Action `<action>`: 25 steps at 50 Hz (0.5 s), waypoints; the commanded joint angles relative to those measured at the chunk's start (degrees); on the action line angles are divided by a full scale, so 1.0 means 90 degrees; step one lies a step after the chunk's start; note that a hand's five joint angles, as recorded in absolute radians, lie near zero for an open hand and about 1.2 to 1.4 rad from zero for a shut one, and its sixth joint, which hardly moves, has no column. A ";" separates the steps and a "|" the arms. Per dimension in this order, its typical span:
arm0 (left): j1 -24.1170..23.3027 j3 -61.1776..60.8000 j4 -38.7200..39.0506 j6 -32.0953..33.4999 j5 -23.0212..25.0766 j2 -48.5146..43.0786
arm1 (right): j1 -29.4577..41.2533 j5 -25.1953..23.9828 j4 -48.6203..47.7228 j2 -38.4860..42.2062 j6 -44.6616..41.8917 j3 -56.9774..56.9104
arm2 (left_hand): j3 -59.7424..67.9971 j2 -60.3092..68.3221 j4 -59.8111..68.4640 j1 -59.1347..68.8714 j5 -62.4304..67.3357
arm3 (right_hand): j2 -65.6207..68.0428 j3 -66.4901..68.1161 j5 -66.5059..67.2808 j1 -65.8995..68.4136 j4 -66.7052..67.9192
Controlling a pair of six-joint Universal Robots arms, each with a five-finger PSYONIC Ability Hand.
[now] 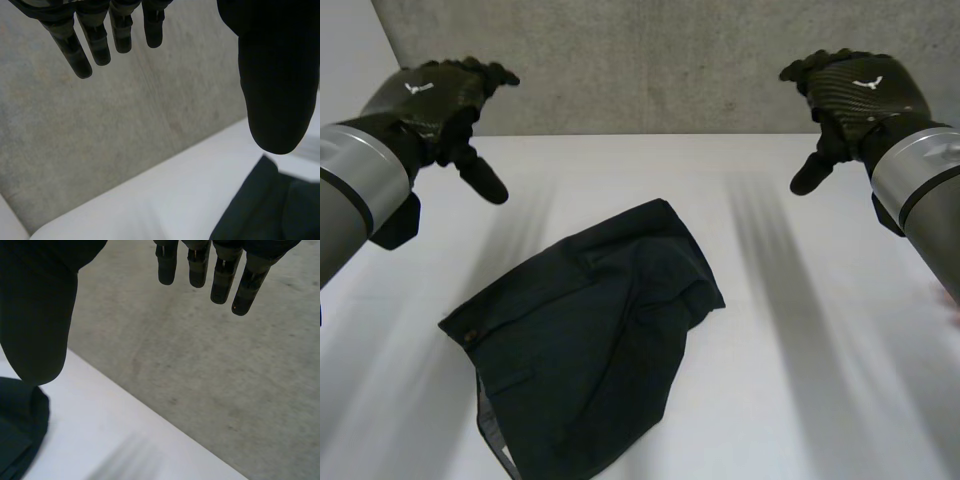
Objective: Fold the shorts.
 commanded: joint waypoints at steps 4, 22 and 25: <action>0.0042 -0.0188 -0.0736 0.1224 -0.0769 -0.0850 | -0.0023 -0.1018 0.0648 0.0416 -0.0797 0.0066 | -0.0066 0.0018 -0.0009 0.0102 -0.0117 | -0.0125 -0.0131 -0.0327 0.0143 -0.0391; 0.1234 -0.1078 -0.0170 0.1195 0.0060 -0.2559 | -0.0062 -0.1223 0.0404 0.0885 -0.0885 0.1296 | 0.0923 0.1007 0.0980 0.1091 0.0872 | -0.0125 -0.0131 -0.0327 0.0143 -0.0391; 0.1273 -0.1058 -0.0130 0.1185 0.0051 -0.2609 | -0.0062 -0.1223 0.0385 0.0904 -0.0885 0.1345 | 0.1484 0.1568 0.1541 0.1652 0.1433 | -0.0125 -0.0131 -0.0327 0.0143 -0.0391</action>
